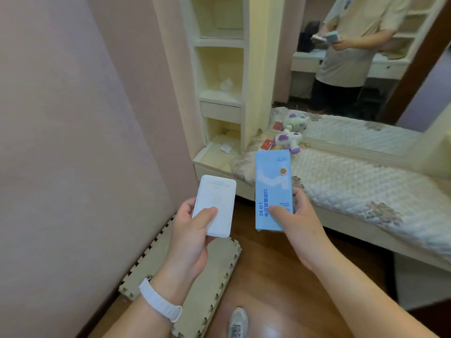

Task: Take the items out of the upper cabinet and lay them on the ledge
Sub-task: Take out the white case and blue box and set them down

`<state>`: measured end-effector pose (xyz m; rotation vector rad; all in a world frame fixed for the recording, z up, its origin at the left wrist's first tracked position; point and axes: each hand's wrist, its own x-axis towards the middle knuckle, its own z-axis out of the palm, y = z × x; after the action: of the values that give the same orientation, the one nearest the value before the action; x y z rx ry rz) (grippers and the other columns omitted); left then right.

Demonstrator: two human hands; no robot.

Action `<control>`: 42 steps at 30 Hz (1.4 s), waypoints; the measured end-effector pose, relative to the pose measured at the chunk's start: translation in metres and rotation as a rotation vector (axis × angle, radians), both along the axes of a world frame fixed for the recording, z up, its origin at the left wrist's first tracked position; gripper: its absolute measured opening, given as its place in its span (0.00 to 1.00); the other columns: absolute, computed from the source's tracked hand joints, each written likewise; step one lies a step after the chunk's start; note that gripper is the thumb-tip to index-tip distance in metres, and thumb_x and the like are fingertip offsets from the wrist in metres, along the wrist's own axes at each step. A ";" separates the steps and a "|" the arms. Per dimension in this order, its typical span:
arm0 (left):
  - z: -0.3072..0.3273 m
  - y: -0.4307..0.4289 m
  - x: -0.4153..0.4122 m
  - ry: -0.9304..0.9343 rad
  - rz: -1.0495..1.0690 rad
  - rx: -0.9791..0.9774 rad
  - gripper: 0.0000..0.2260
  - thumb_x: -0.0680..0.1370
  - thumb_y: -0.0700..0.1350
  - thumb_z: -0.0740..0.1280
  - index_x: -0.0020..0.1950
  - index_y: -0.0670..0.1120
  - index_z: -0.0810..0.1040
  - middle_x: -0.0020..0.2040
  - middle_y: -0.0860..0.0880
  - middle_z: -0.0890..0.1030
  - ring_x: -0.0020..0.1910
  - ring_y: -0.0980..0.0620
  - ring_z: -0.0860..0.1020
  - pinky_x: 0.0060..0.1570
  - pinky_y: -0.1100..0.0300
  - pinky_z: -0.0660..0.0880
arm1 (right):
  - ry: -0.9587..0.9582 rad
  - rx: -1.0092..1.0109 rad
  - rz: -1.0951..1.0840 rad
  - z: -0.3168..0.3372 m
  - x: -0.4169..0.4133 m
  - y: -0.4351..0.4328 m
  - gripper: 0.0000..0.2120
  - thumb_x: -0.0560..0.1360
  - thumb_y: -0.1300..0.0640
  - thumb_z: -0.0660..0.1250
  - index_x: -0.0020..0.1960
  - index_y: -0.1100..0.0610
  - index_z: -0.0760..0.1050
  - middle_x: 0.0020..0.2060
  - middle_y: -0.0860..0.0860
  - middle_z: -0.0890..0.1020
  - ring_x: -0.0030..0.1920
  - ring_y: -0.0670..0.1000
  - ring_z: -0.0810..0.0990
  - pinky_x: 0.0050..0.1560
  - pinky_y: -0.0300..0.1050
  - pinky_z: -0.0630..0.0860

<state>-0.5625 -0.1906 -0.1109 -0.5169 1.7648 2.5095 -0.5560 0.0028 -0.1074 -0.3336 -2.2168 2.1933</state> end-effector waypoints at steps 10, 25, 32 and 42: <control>-0.008 0.065 -0.161 -0.023 -0.214 0.133 0.16 0.76 0.35 0.66 0.63 0.44 0.72 0.56 0.42 0.81 0.47 0.45 0.81 0.32 0.54 0.77 | -0.039 0.128 -0.232 0.013 -0.114 0.056 0.13 0.77 0.62 0.67 0.55 0.48 0.69 0.50 0.48 0.83 0.45 0.46 0.84 0.38 0.38 0.78; -0.032 0.178 -0.281 -0.067 -0.440 0.094 0.16 0.76 0.34 0.67 0.62 0.44 0.73 0.56 0.43 0.81 0.52 0.42 0.81 0.36 0.53 0.78 | -0.105 0.132 -0.499 -0.015 -0.183 0.155 0.12 0.76 0.62 0.68 0.54 0.48 0.70 0.50 0.49 0.82 0.47 0.49 0.83 0.43 0.45 0.78; -0.063 0.249 -0.314 -0.115 -0.421 0.032 0.15 0.75 0.33 0.66 0.61 0.43 0.74 0.56 0.41 0.82 0.47 0.42 0.81 0.32 0.55 0.77 | -0.150 0.075 -0.472 -0.050 -0.221 0.232 0.12 0.77 0.61 0.67 0.57 0.50 0.69 0.52 0.50 0.81 0.48 0.50 0.83 0.44 0.45 0.80; -0.088 0.359 -0.366 -0.152 -0.297 -0.149 0.15 0.75 0.34 0.68 0.61 0.44 0.74 0.56 0.43 0.81 0.49 0.44 0.81 0.36 0.54 0.77 | -0.237 0.010 -0.371 -0.089 -0.293 0.359 0.09 0.79 0.60 0.64 0.55 0.49 0.69 0.49 0.48 0.80 0.46 0.48 0.82 0.37 0.41 0.78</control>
<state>-0.9290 0.1682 -0.1990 -0.4039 1.8263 2.0981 -0.8489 0.3618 -0.1964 -0.9635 -2.0538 2.0299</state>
